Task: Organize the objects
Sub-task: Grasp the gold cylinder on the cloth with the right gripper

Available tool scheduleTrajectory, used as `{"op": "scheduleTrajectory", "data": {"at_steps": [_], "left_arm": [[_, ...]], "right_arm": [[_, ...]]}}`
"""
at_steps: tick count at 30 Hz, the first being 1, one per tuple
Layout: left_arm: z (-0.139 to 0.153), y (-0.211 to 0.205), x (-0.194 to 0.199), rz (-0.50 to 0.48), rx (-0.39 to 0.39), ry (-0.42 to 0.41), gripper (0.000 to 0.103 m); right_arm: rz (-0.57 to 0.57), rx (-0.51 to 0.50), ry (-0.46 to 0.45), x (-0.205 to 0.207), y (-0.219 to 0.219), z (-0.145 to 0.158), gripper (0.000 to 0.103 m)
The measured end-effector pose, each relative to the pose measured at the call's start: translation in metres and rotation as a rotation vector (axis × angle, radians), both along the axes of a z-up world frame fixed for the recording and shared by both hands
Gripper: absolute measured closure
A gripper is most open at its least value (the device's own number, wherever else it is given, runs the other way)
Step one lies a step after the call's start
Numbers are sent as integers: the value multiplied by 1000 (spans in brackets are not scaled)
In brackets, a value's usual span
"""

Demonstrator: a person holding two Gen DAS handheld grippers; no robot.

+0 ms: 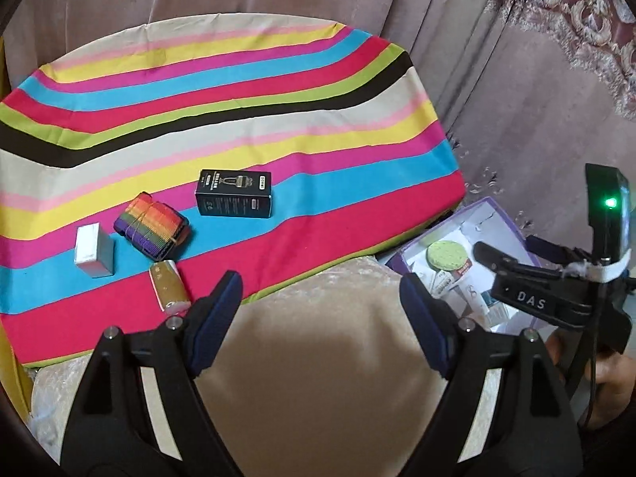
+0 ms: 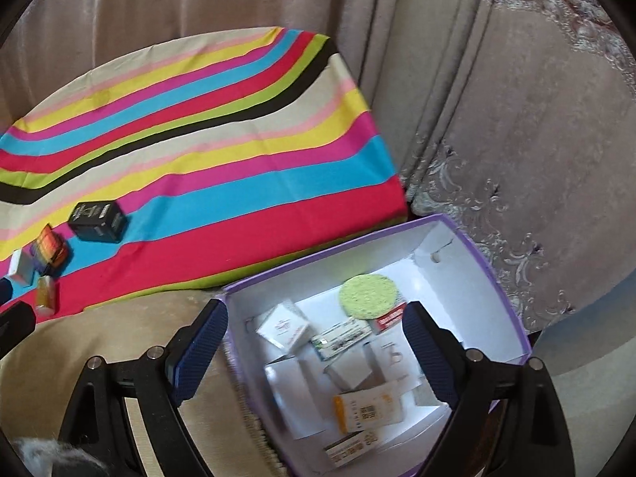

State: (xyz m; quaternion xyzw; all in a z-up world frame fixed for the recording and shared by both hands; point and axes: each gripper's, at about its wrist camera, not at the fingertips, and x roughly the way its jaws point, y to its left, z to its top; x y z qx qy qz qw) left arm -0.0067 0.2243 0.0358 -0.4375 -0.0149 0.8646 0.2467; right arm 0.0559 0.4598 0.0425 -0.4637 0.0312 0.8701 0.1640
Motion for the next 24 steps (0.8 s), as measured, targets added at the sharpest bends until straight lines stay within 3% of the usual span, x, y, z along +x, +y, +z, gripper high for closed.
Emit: {"op": "scheduleTrajectory", "data": {"at_steps": [7,17,24], "left_arm": [[5,-31,9,15,-26,43,20],[-11,-127,11,181,-36,14,22],[-24,-164,11,269,-26,-13,23]], "right_arm": [[158,-75,-30,-4,-32,-4,12],[353,-150,-63,-17,-90,-6,12],[562,-165,-113,-37,-157,-11,13]]}}
